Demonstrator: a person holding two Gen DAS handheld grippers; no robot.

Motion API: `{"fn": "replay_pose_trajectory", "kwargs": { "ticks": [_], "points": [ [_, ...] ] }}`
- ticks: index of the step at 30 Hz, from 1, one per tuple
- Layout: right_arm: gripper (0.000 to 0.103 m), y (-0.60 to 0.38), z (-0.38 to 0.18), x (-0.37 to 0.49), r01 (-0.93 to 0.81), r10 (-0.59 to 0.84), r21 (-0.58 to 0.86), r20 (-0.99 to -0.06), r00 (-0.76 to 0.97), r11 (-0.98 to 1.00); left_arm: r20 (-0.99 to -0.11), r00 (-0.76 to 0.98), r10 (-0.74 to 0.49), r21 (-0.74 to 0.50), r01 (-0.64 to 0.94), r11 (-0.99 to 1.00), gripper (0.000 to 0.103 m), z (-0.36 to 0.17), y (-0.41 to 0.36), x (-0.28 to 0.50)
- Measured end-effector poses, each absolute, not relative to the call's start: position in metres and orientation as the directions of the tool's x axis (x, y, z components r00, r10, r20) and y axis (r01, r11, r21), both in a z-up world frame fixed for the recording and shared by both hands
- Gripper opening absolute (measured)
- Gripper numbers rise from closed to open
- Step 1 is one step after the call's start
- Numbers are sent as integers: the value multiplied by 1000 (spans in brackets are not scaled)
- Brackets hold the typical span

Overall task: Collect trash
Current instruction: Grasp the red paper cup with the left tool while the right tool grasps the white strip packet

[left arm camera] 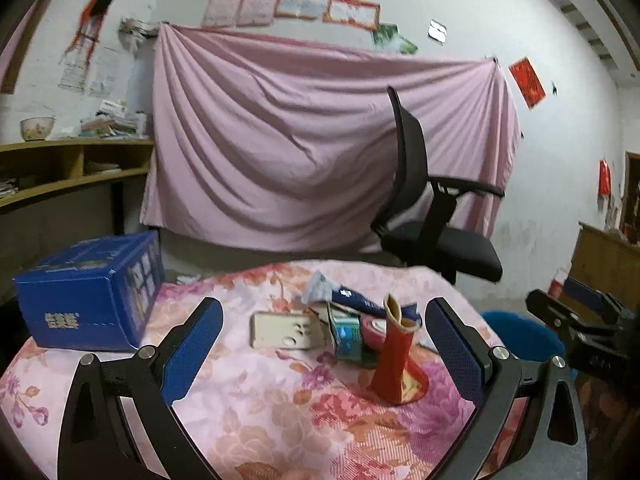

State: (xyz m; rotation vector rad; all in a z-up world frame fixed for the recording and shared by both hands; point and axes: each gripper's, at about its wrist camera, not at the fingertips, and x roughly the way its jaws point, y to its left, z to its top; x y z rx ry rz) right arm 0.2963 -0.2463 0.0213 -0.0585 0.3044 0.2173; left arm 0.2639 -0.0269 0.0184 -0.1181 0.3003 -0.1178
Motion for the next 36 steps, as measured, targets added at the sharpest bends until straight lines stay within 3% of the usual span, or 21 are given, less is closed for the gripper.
{"fn": "replay_pose_trajectory", "kwargs": {
  "ticks": [3, 7, 9, 11, 13, 17, 20, 24, 29, 30, 32, 36],
  "points": [
    [99, -251, 16, 309, -224, 214, 16, -370, 904, 974, -324, 933, -160, -124, 125, 984, 99, 15, -32, 272],
    [79, -253, 4, 329, -270, 276, 83, -484, 831, 959, -381, 899, -213, -118, 182, 976, 96, 9, -40, 284],
    [71, -251, -1, 335, -290, 299, 101, -520, 800, 952, -412, 877, -248, -121, 217, 969, 73, 6, -43, 291],
    [64, -248, -3, 338, -308, 315, 107, -544, 777, 945, -450, 849, -277, -129, 245, 961, 62, 1, -47, 300],
    [60, -243, -7, 342, -326, 326, 105, -572, 753, 939, -479, 824, -303, -142, 268, 953, 54, -2, -50, 307],
    [40, -234, -17, 355, -346, 327, 103, -648, 688, 932, -523, 769, -369, -177, 325, 929, 45, -7, -55, 316],
    [37, -231, -26, 364, -356, 332, 115, -694, 639, 927, -550, 724, -416, -215, 358, 908, 29, -11, -57, 323],
    [37, -227, -32, 368, -376, 339, 119, -725, 600, 919, -579, 677, -455, -273, 365, 890, 18, -17, -56, 332],
    [37, -222, -39, 373, -380, 316, 100, -761, 566, 920, -596, 638, -488, -312, 376, 872, 11, -20, -59, 334],
    [35, -222, -39, 373, -376, 309, 93, -763, 568, 922, -598, 632, -492, -318, 377, 870, 8, -20, -59, 334],
    [23, -222, -39, 374, -369, 302, 90, -765, 568, 925, -604, 629, -489, -321, 370, 872, 5, -20, -59, 335],
    [21, -225, -39, 372, -371, 313, 104, -764, 565, 923, -601, 641, -477, -324, 350, 879, 4, -18, -56, 333]
  ]
}}
